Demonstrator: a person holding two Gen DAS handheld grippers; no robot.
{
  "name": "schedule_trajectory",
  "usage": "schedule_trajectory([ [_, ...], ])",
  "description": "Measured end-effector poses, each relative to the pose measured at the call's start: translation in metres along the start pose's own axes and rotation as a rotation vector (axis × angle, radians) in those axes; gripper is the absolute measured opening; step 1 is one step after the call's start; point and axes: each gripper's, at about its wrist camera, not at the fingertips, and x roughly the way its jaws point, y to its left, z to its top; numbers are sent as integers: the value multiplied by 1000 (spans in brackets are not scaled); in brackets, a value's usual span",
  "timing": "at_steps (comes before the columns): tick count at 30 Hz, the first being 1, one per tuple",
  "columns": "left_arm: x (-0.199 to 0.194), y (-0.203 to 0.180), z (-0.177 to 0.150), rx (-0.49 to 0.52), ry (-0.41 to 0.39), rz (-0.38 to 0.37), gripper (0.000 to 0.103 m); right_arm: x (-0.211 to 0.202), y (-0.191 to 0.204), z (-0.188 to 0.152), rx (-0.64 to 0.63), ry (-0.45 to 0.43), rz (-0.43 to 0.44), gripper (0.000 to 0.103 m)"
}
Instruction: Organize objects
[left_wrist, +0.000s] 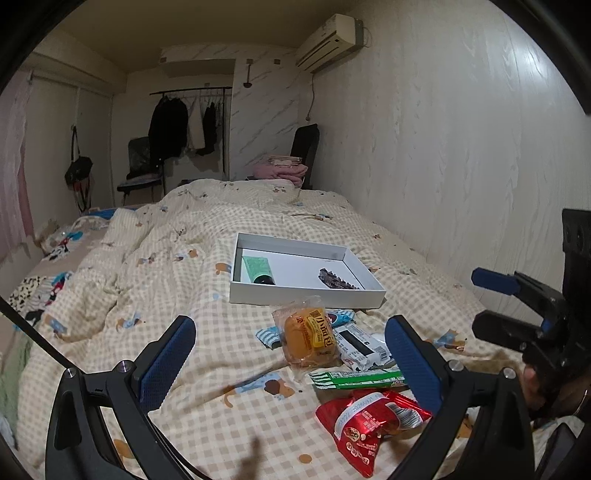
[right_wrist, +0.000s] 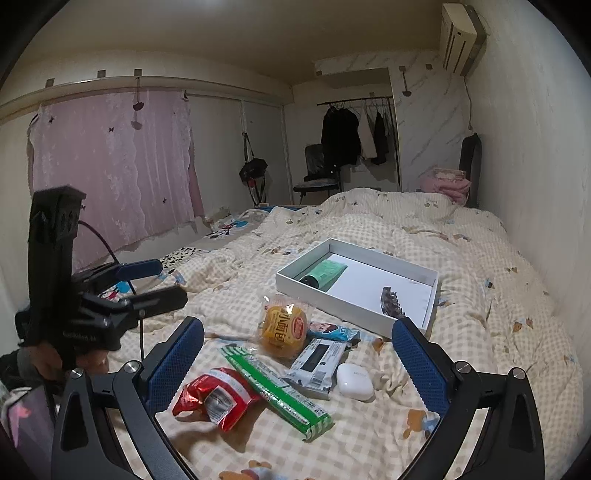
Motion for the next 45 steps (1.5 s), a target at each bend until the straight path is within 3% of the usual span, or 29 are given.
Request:
schedule_trajectory([
  [7, 0, 5, -4, -40, 11, -27, 102, 4, -5, -3, 26, 26, 6, 102],
  [16, 3, 3, -6, -36, 30, -12, 103, 6, -13, -7, 80, 44, 12, 102],
  [39, 8, 3, -10, -28, 53, 30, 100, 9, -12, -9, 77, 68, 2, 102],
  [42, 10, 4, -10, -37, 67, 108, 96, 11, -13, -9, 82, 73, -7, 102],
  [45, 10, 9, -11, -64, 72, 118, 92, 13, -16, -10, 97, 86, -16, 102],
])
